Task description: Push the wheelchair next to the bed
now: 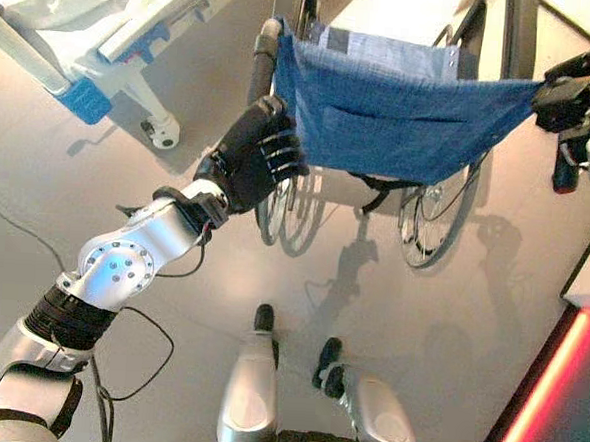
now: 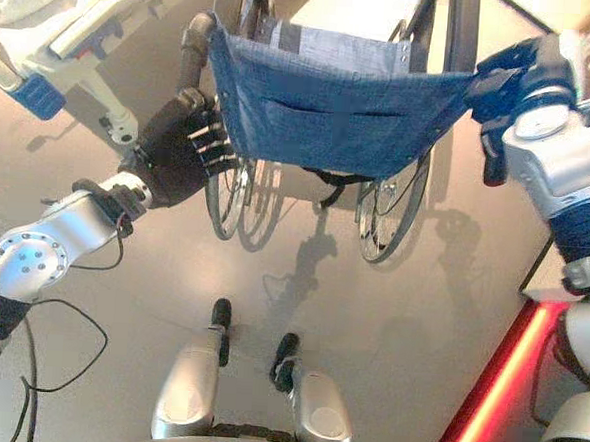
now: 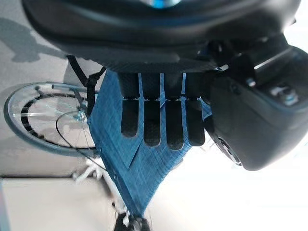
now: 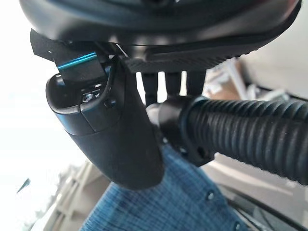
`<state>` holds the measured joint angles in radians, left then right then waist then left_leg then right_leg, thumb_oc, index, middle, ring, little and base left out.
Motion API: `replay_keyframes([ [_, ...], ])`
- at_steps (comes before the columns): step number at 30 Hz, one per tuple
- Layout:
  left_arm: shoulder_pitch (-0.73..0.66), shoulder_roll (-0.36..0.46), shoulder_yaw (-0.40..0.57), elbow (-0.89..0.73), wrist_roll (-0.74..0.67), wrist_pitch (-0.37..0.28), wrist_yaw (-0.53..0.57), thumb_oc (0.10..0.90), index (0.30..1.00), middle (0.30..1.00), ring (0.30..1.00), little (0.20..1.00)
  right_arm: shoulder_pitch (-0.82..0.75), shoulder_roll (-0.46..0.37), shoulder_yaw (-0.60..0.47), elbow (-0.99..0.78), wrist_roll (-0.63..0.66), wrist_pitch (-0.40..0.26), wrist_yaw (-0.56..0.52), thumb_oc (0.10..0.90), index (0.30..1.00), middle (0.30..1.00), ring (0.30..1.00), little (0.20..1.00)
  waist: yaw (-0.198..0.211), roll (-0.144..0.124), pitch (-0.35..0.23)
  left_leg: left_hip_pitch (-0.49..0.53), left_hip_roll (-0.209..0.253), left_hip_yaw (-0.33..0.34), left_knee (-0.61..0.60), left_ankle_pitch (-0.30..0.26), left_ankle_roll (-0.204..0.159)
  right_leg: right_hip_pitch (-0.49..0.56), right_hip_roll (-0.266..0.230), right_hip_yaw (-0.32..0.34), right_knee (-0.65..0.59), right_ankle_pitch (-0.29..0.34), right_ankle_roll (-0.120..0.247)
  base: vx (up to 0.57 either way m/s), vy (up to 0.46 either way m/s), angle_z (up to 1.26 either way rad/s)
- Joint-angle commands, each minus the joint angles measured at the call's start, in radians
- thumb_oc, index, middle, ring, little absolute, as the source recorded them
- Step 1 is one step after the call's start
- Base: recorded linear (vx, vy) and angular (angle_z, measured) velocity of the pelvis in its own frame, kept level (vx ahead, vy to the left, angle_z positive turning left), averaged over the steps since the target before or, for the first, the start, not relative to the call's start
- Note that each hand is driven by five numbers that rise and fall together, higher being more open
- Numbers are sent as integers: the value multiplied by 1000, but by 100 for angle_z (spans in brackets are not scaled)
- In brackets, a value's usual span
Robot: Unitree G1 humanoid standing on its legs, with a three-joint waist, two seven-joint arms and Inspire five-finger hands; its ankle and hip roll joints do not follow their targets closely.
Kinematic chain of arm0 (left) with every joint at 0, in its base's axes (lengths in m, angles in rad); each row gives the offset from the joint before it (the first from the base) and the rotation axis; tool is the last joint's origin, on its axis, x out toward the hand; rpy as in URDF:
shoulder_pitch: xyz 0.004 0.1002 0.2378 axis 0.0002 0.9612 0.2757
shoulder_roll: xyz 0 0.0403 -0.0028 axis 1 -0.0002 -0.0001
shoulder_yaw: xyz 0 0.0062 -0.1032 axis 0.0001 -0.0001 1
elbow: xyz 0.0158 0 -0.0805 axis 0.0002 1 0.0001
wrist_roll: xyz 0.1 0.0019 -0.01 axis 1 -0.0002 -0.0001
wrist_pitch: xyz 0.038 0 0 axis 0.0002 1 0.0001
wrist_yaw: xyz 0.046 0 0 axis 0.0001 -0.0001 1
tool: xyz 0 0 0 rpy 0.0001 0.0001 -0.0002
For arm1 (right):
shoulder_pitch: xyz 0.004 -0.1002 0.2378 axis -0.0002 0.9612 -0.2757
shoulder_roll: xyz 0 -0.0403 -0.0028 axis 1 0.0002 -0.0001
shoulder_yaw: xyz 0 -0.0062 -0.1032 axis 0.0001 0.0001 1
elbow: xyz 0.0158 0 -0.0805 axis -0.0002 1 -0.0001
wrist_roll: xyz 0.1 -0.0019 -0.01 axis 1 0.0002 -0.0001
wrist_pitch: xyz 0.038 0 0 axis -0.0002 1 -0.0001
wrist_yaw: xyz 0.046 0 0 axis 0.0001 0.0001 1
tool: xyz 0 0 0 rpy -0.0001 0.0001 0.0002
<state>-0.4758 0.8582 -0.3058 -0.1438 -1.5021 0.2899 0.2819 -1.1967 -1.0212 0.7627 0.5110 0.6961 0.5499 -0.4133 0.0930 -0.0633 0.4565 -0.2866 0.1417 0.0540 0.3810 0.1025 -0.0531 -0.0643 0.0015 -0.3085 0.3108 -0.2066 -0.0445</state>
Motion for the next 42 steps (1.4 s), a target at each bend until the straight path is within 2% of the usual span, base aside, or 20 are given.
replay_keyframes([
  [1,-31,-24,49,-215,58,-81,-29,400,300,300,300,300,-94,192,-32,-220,22,-184,45,400,300,300,300,300,76,-67,-99,-2,-1,-18,92,-59,7,-1,-20,94,-163,200,52,154,-70,29],
  [2,-33,-25,54,-213,63,-81,-24,400,300,300,300,300,-93,195,-33,-219,19,-184,43,400,300,300,300,300,80,-66,-99,-2,-10,-18,77,-56,6,4,-17,94,-165,197,53,210,-48,19],
  [3,-52,-24,79,-192,77,-75,-7,400,300,300,300,300,-92,204,-40,-207,12,-176,37,400,300,300,300,300,96,-52,-111,-9,-46,16,-51,-14,-7,28,5,71,-184,182,54,210,-36,12],
  [4,-60,-25,81,-186,76,-77,3,400,300,300,300,300,-92,205,-42,-202,10,-173,36,400,300,300,300,300,101,-50,-110,-4,-56,27,-82,-1,-9,37,7,65,-188,176,53,326,-33,-1],
  [8,-46,-12,123,-153,77,-74,-32,400,300,300,300,300,-62,197,-74,-191,-10,-162,47,400,300,300,300,300,141,-3,-114,-43,-104,44,-265,166,-48,106,82,55,-194,127,37,422,12,-39],
  [9,-22,-11,146,-157,75,-63,-44,400,300,300,300,300,-48,195,-81,-180,-20,-160,60,400,300,300,300,300,160,14,-123,-63,-132,64,-324,233,-57,141,117,67,-193,106,26,586,37,-61],
  [12,0,-18,161,-151,88,-39,-62,400,300,300,300,300,-28,202,-93,-169,-26,-154,67,400,300,300,300,300,177,19,-133,-70,-148,58,-318,246,-56,165,135,76,-168,68,8,465,26,-55],
  [14,7,-16,170,-149,100,-21,-74,400,300,300,300,300,-25,206,-96,-157,-18,-152,66,400,300,300,300,300,185,10,-142,-64,-155,56,-303,203,-40,165,128,77,-140,46,7,377,47,-50],
  [17,-42,14,162,-131,105,-2,-92,400,300,300,300,300,-22,190,-109,-130,25,-146,46,400,300,300,300,300,197,-28,-162,-74,-172,81,-200,27,32,161,77,45,-32,-23,15,411,50,32],
  [19,-62,25,162,-129,106,5,-96,400,300,300,300,300,-21,178,-119,-116,37,-152,45,400,300,300,300,300,202,-33,-170,-73,-178,84,-175,-4,54,157,65,33,27,-44,19,282,59,-1],
  [23,-122,59,152,-115,96,16,-114,400,300,300,300,300,-34,150,-140,-111,70,-135,34,400,300,300,300,300,195,-30,-185,-62,-214,77,-141,-50,112,93,24,25,281,20,68,295,177,20],
  [25,-136,79,150,-104,67,17,-115,400,300,300,300,300,-31,147,-135,-104,66,-124,52,400,300,300,300,300,189,-29,-198,-45,-238,80,-147,-52,123,74,3,49,331,112,120,289,198,31],
  [28,-168,105,135,-92,23,5,-99,400,300,300,300,300,-53,150,-116,-90,59,-124,67,400,300,300,300,300,175,-24,-205,-58,-244,79,-116,-56,97,85,2,76,174,64,87,174,33,5],
  [30,-209,109,110,-84,10,-30,-70,400,300,300,300,300,-101,158,-85,-68,53,-145,70,400,300,300,300,300,163,-16,-189,-94,-238,60,-49,-45,59,79,-29,74,-49,49,60,20,-61,-44],
  [33,-277,108,63,-54,14,-92,-50,400,300,300,300,300,-164,164,-48,-52,46,-187,60,400,300,300,300,300,115,-8,-152,-110,-234,32,-26,-50,46,-6,-61,141,-191,183,85,-111,-147,-43],
  [34,-338,107,27,-29,22,-118,-45,400,300,300,300,300,-193,157,-36,-46,51,-213,52,400,300,300,300,300,80,-9,-128,-99,-234,10,-28,-86,47,-69,-95,179,-248,280,125,-77,-210,34],
  [35,-352,107,19,-24,26,-122,-43,400,300,300,300,300,-199,156,-35,-44,51,-218,51,400,300,300,300,300,73,-11,-124,-96,-233,6,-31,-93,48,-83,-104,186,-259,300,134,-26,-321,100],
  [37,-406,100,-12,-3,40,-137,-21,400,300,300,300,300,-218,151,-48,-56,54,-223,58,400,300,300,300,300,24,-16,-96,-46,-216,-10,-61,-132,51,-170,-160,239,-309,411,193,205,-343,121],
  [39,-419,99,-25,4,37,-136,2,400,300,300,300,300,-204,148,-70,-82,50,-202,66,400,300,300,300,300,-3,-22,-86,3,-208,-25,-65,-173,61,-205,-176,262,-309,444,205,357,-261,87],
  [42,-420,102,-26,4,39,-125,9,400,300,300,300,300,-189,145,-86,-98,62,-180,66,400,300,300,300,300,-19,-34,-89,21,-193,-31,-31,-210,72,-211,-162,263,-271,415,198,264,-268,59],
])
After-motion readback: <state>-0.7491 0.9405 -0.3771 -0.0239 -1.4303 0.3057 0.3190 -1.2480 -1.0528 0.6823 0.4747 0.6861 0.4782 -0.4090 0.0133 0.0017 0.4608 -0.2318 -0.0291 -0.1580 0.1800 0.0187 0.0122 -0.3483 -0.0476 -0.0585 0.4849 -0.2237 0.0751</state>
